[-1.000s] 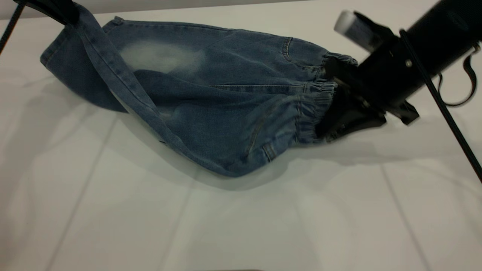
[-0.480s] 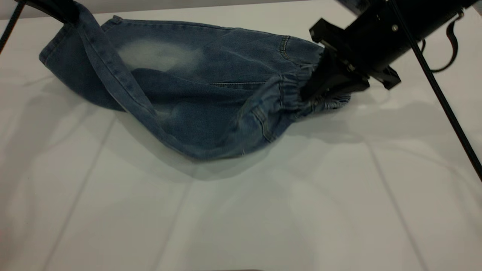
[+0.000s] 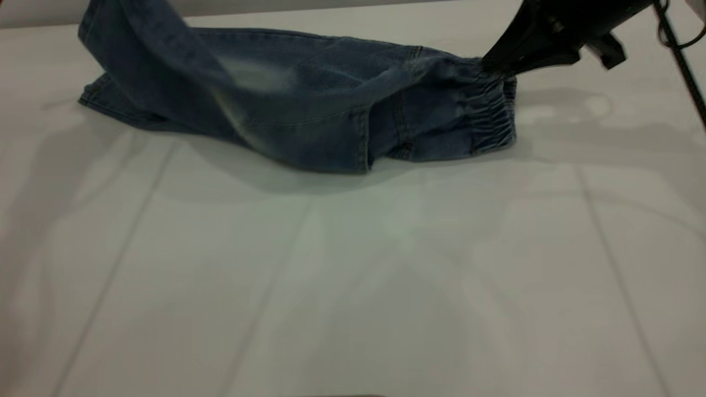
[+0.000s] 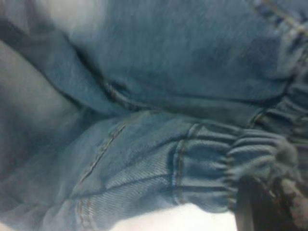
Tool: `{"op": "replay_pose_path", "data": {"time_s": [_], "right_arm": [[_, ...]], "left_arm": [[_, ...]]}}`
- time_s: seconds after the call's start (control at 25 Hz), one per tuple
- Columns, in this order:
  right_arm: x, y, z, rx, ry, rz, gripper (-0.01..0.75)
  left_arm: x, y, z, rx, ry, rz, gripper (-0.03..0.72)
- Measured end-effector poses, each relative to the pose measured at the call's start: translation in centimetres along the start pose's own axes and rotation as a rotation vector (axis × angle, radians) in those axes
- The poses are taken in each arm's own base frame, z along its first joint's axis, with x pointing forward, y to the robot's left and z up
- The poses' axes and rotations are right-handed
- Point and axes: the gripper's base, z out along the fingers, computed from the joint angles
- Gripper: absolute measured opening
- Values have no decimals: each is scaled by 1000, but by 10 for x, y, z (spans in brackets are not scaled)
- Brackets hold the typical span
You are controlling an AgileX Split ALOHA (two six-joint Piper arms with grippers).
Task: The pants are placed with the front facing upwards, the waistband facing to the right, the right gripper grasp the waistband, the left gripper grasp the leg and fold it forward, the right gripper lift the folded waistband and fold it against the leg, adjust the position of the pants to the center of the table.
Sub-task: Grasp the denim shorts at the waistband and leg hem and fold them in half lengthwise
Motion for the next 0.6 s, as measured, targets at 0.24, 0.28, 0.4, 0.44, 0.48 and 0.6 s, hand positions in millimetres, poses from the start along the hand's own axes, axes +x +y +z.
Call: {"op": "replay_pose_path", "data": {"time_s": [0.24,0.28,0.4,0.44,0.48,0.6], "right_arm": [[-15,-13,-12,45,-77,14,27],[-17,-13,-13,54,-90,7,27],[-21,-17,-13,93,-124,-20,27],[-22,-18,-12,103,-130,-23,27],[-22,-19,-12,115,-137,-31,27],[-23,-22,-12,132,-144,-59,27]], "left_arm": [[-2,6,33,6,24,12,52],[-4,7,39,6,22,13,52],[-9,9,52,8,18,20,52],[-12,10,55,8,12,22,52],[-15,11,59,6,3,26,52],[-21,14,70,6,-9,33,52]]}}
